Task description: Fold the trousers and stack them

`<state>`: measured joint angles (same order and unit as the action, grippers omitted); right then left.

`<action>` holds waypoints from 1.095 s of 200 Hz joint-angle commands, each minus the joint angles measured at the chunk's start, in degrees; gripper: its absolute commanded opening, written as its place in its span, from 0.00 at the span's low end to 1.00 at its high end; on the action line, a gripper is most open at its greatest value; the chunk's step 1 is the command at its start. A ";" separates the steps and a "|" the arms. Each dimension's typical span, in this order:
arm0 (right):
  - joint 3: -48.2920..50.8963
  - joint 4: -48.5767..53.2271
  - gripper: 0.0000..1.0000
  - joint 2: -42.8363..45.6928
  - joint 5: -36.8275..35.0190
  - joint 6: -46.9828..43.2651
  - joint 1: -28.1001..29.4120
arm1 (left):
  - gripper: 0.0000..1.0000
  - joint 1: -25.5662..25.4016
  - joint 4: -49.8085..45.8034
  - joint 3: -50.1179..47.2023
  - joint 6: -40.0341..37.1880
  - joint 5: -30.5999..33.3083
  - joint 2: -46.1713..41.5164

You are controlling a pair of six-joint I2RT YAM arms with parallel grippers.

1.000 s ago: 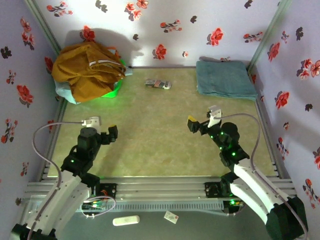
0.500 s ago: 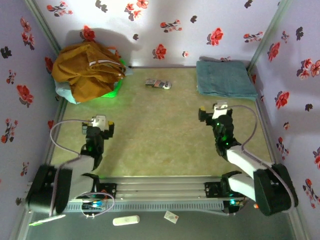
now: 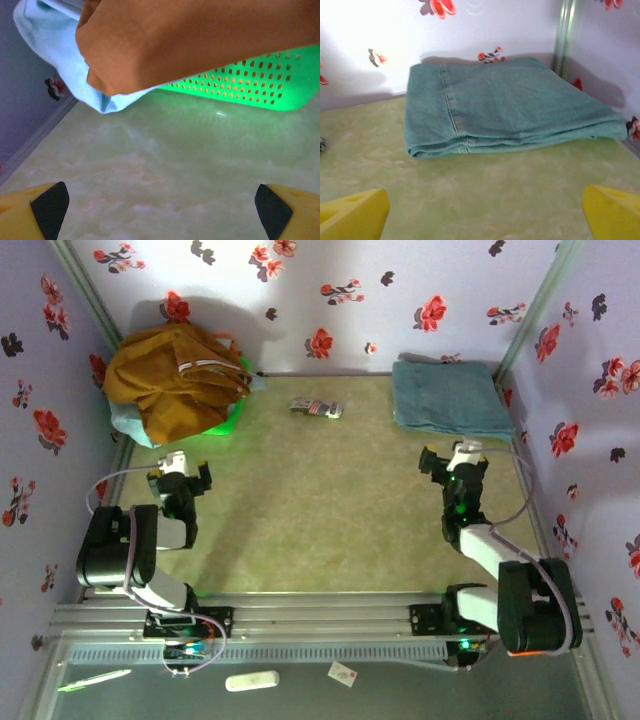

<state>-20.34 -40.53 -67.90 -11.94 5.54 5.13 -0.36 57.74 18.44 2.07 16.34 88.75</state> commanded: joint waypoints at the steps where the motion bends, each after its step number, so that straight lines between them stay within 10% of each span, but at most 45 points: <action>1: -0.43 -2.20 0.99 -5.87 4.23 -5.32 -0.82 | 1.00 -0.08 -3.89 2.58 1.89 -1.77 -0.32; 61: 2.33 -21.65 0.99 -23.15 1.11 -3.32 -2.14 | 1.00 -0.17 -4.13 2.66 1.89 -1.75 -0.51; 80: -1.87 -8.91 0.99 -20.60 -2.10 -1.25 -2.18 | 1.00 -0.17 -4.21 2.66 1.89 -1.75 -0.51; 219: -1.81 -10.00 0.99 -21.14 -1.50 -0.18 -3.57 | 1.00 -0.17 -4.26 2.66 1.80 -1.75 -0.51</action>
<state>-21.32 -49.78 -89.56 -12.03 4.56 1.74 -0.38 53.49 20.64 3.14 14.92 88.75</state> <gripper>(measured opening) 0.992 0.997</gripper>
